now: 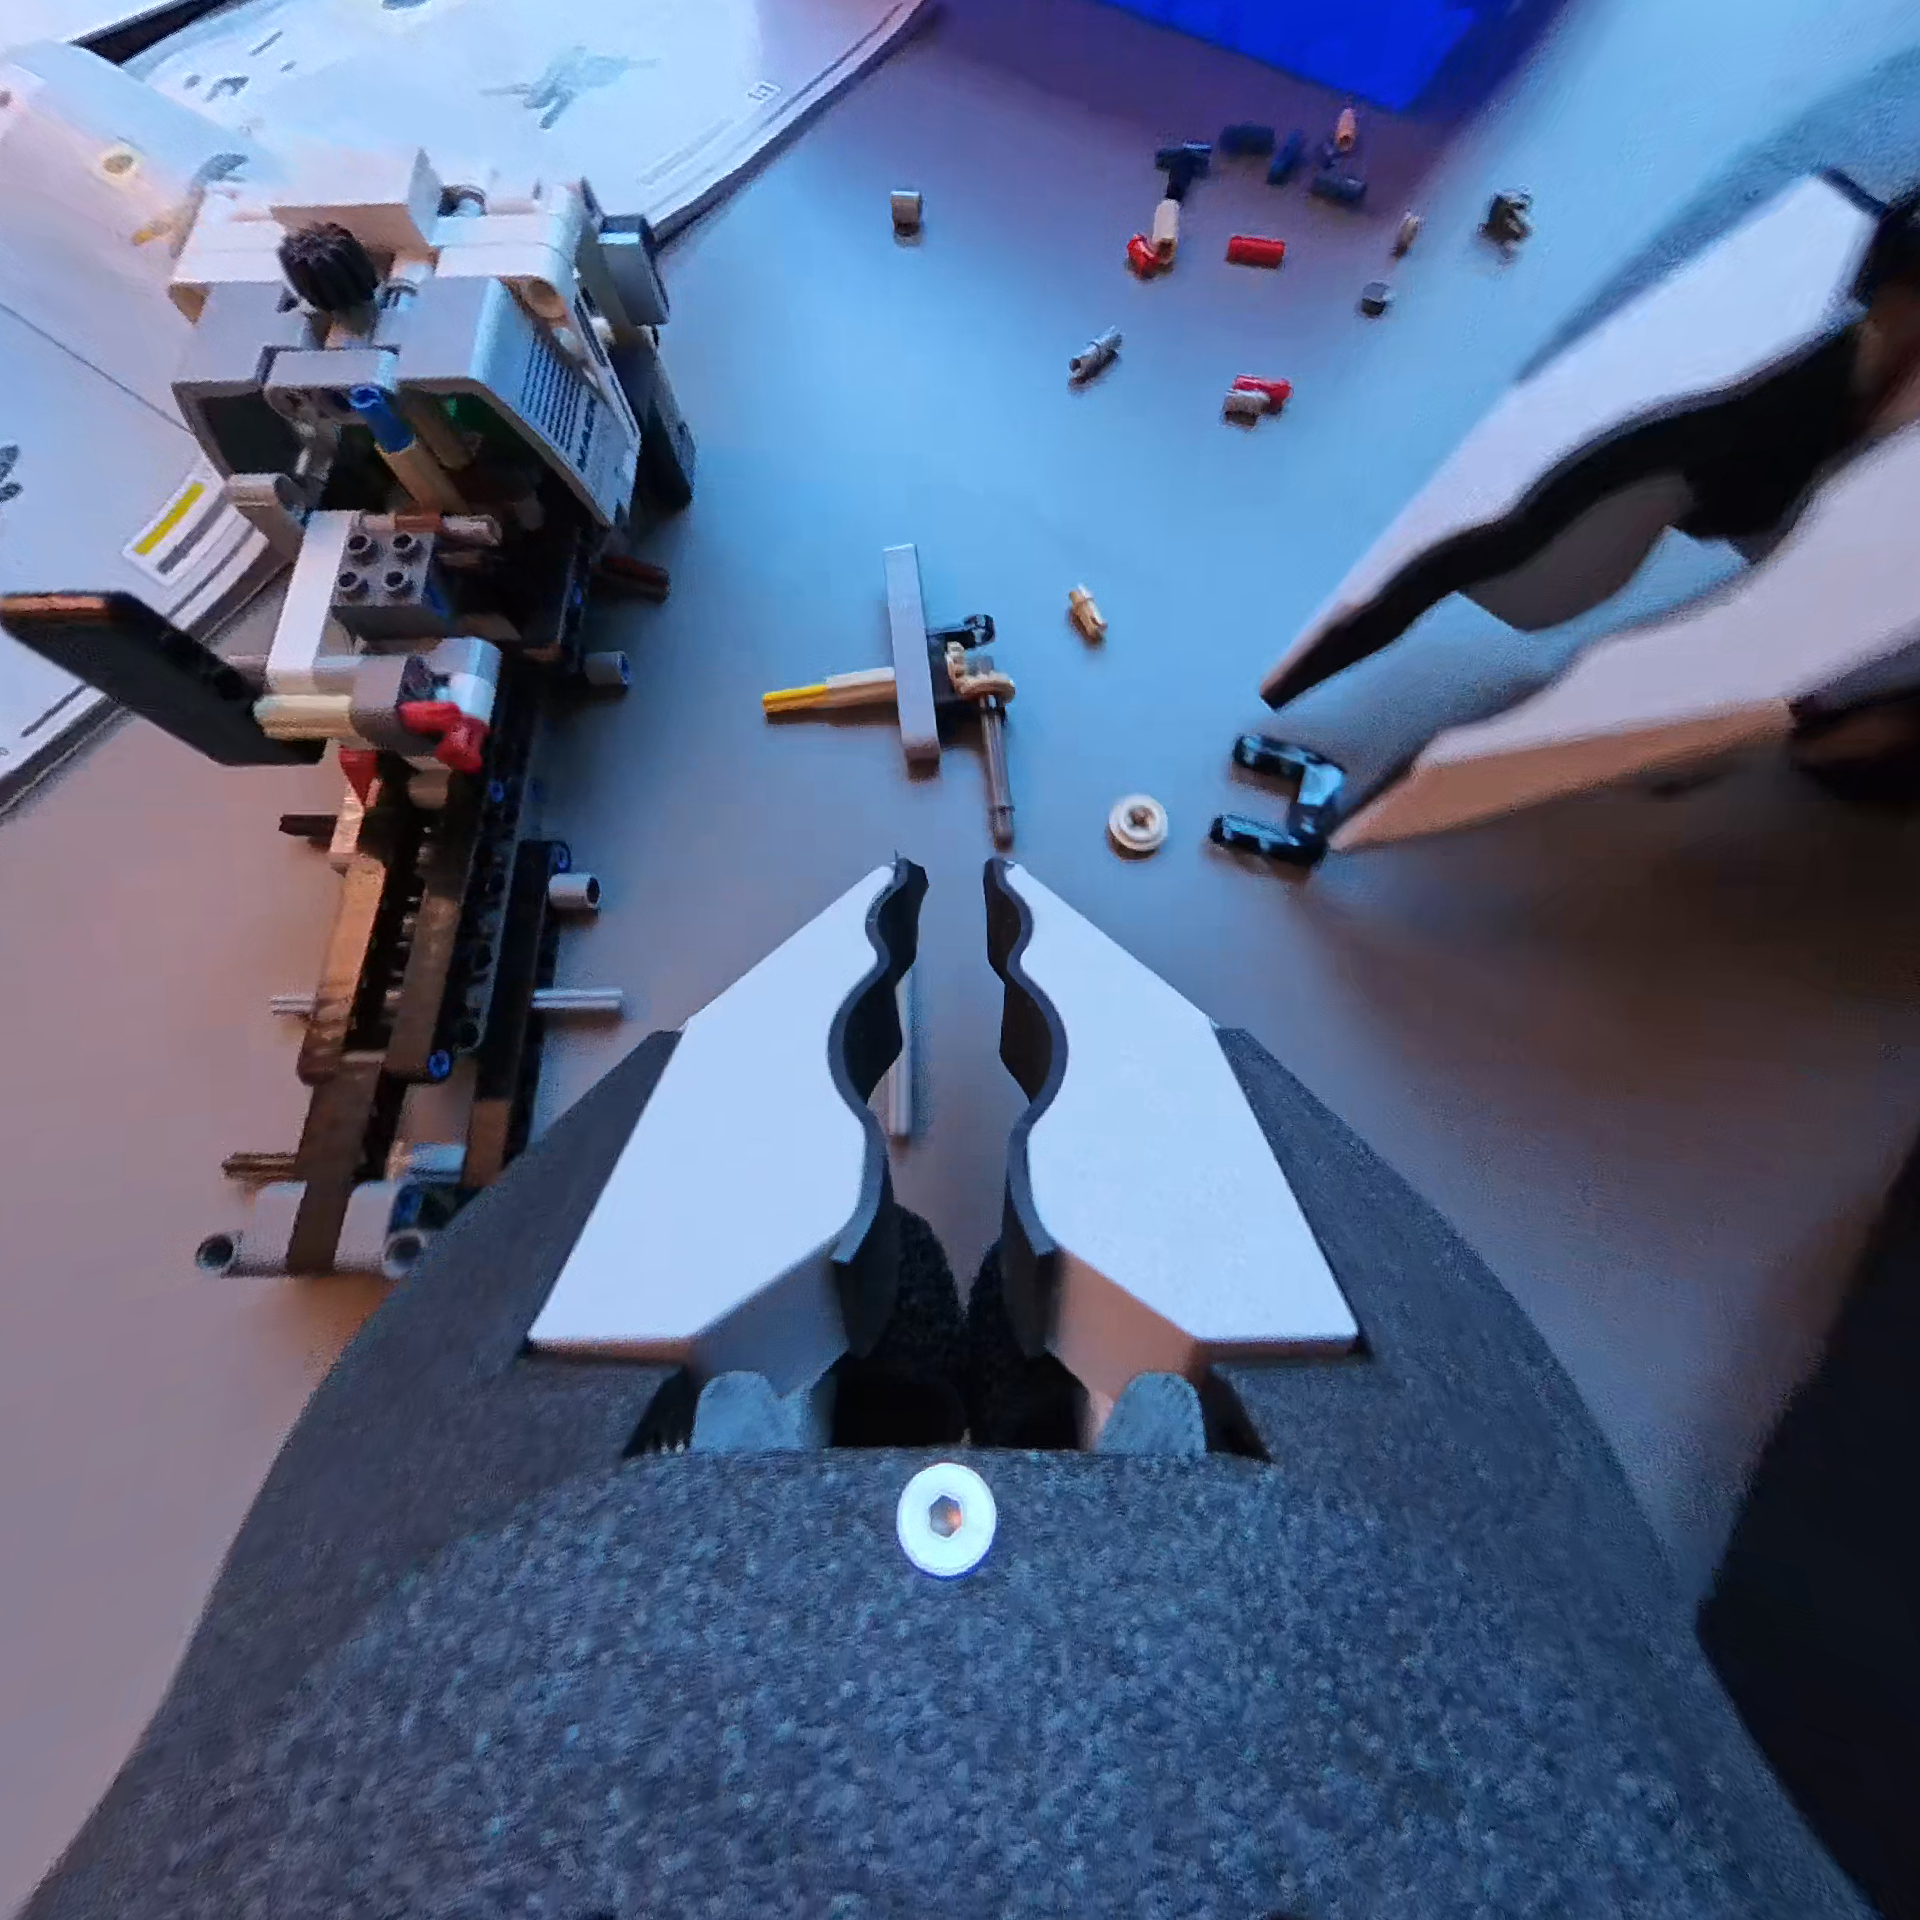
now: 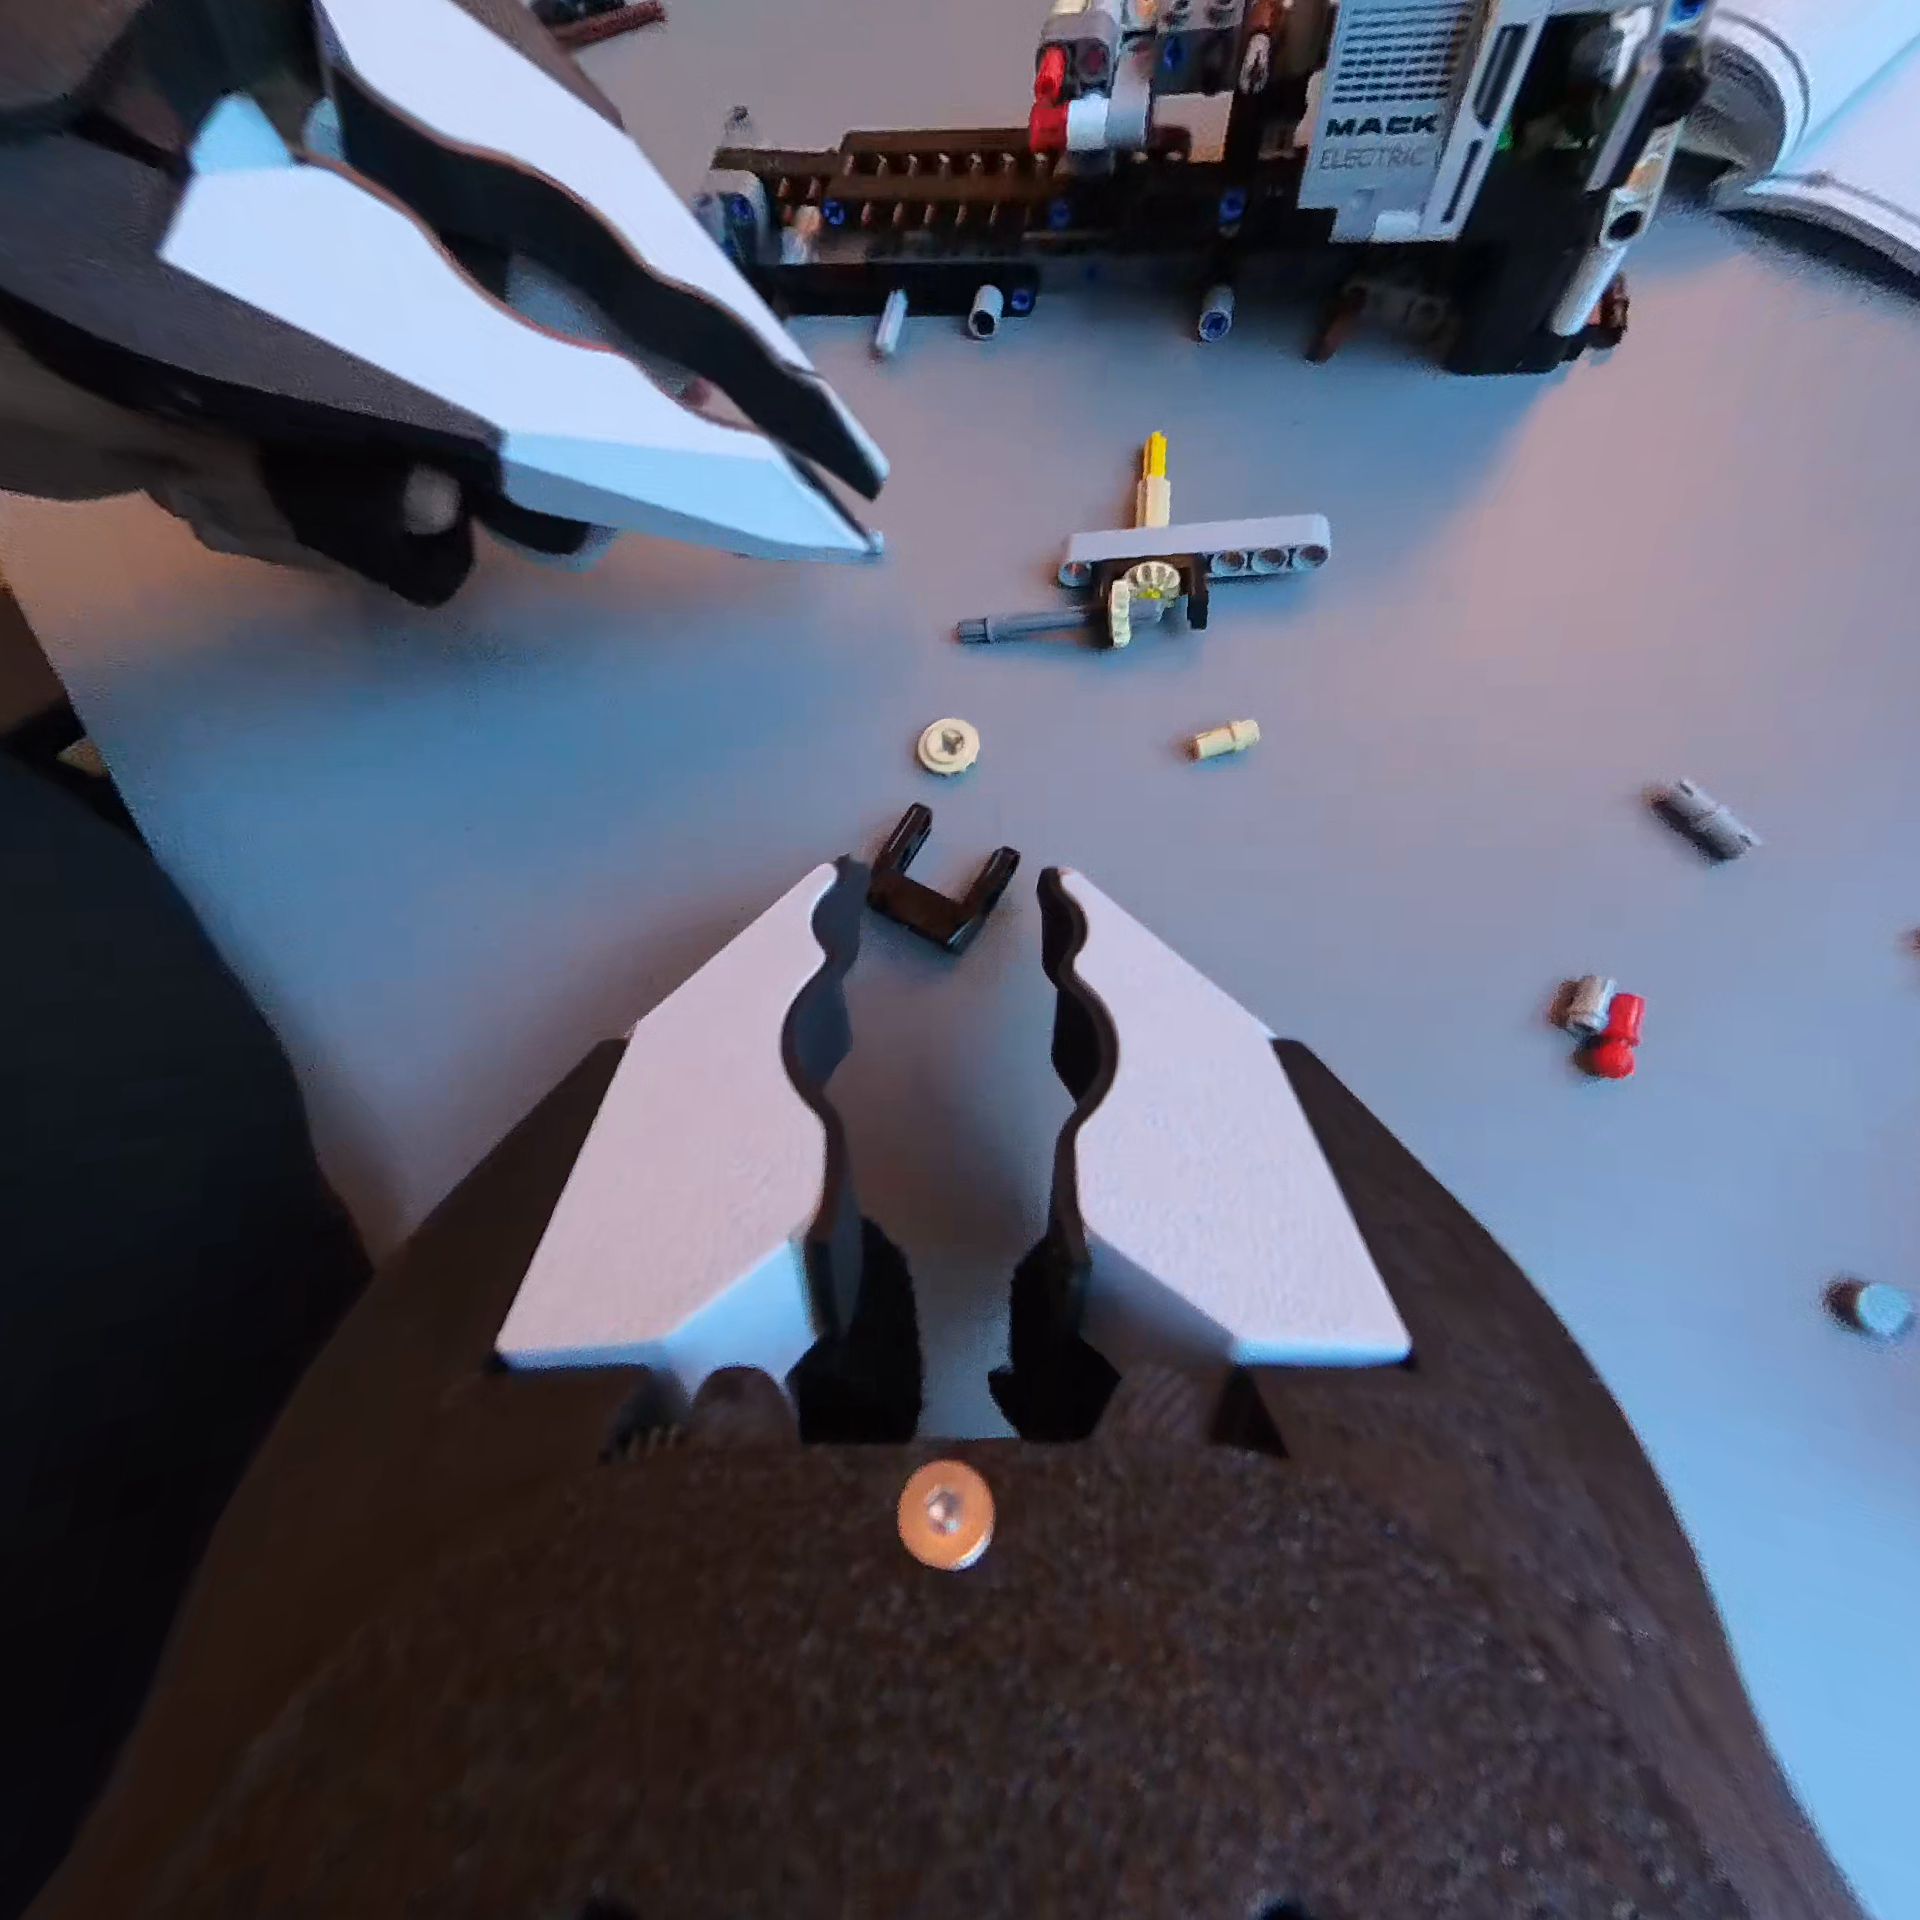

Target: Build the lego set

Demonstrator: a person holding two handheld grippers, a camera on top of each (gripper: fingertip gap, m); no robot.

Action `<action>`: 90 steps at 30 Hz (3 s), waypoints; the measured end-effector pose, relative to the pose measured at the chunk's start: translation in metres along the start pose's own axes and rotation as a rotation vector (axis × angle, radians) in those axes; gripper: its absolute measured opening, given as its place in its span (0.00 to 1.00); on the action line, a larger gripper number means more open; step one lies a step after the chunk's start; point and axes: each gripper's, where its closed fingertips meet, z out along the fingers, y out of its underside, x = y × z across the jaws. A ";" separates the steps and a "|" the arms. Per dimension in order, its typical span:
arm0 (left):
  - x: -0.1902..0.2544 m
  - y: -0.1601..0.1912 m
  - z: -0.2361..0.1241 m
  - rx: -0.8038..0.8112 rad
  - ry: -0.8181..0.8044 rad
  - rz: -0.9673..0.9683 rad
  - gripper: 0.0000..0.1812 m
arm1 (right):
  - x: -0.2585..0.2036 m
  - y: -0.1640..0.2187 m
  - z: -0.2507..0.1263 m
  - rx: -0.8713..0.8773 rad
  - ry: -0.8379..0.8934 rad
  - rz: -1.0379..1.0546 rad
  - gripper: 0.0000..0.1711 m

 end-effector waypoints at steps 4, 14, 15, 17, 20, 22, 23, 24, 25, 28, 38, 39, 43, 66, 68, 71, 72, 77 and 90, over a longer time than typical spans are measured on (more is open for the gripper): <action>-0.006 -0.012 0.016 0.021 -0.022 -0.049 0.07 | 0.005 0.000 0.002 0.017 0.126 0.006 0.22; -0.002 -0.013 0.020 -0.022 0.062 -0.031 0.06 | 0.006 0.006 0.005 -0.023 0.221 -0.076 0.20; 0.001 -0.013 0.021 -0.028 0.075 -0.031 0.06 | 0.006 0.006 0.005 -0.024 0.216 -0.070 0.20; 0.006 -0.013 0.025 -0.044 0.100 -0.035 0.07 | 0.006 0.006 0.005 -0.025 0.200 -0.057 0.18; 0.010 -0.010 0.031 -0.071 0.113 -0.040 0.07 | 0.009 0.006 0.003 -0.022 0.178 -0.027 0.16; 0.009 -0.008 0.034 -0.090 0.101 -0.040 0.06 | 0.014 0.005 0.001 -0.009 0.170 -0.019 0.15; 0.009 -0.007 0.036 -0.100 0.098 -0.038 0.05 | 0.016 0.004 0.000 -0.008 0.163 -0.022 0.13; 0.008 -0.005 0.037 -0.110 0.096 -0.037 0.03 | 0.016 0.004 0.001 -0.011 0.147 -0.036 0.13; 0.008 -0.004 0.038 -0.113 0.094 -0.035 0.02 | 0.016 0.004 0.001 -0.011 0.133 -0.052 0.13; 0.009 -0.003 0.036 -0.116 0.106 -0.021 0.01 | 0.019 0.001 -0.003 -0.002 0.129 -0.078 0.17; 0.011 -0.004 0.038 -0.102 0.123 -0.004 0.01 | 0.006 0.010 -0.013 0.005 0.027 -0.063 0.28; 0.011 -0.005 0.038 -0.102 0.123 -0.006 0.01 | 0.001 0.010 -0.012 -0.003 -0.004 -0.076 0.27; 0.006 -0.005 0.036 -0.090 0.089 -0.011 0.05 | -0.008 0.009 -0.002 -0.036 -0.018 -0.168 0.27; 0.068 -0.017 -0.004 -0.044 0.491 -0.180 0.00 | -0.017 -0.017 -0.002 -0.027 0.118 -0.377 0.15; 0.063 -0.011 0.001 -0.075 0.468 -0.192 0.00 | -0.024 -0.020 -0.006 0.006 0.085 -0.368 0.15; 0.059 -0.008 0.002 -0.075 0.488 -0.235 0.00 | -0.018 -0.016 -0.007 -0.007 0.105 -0.344 0.14; 0.059 -0.010 0.002 -0.062 0.505 -0.259 0.00 | -0.016 -0.014 -0.007 -0.013 0.115 -0.345 0.14; 0.060 -0.023 -0.008 0.001 0.644 -0.421 0.09 | -0.025 -0.022 -0.013 0.087 0.062 -0.259 0.14; 0.073 -0.037 -0.029 0.007 0.930 -0.680 0.00 | -0.033 -0.032 -0.027 0.234 0.029 -0.222 0.14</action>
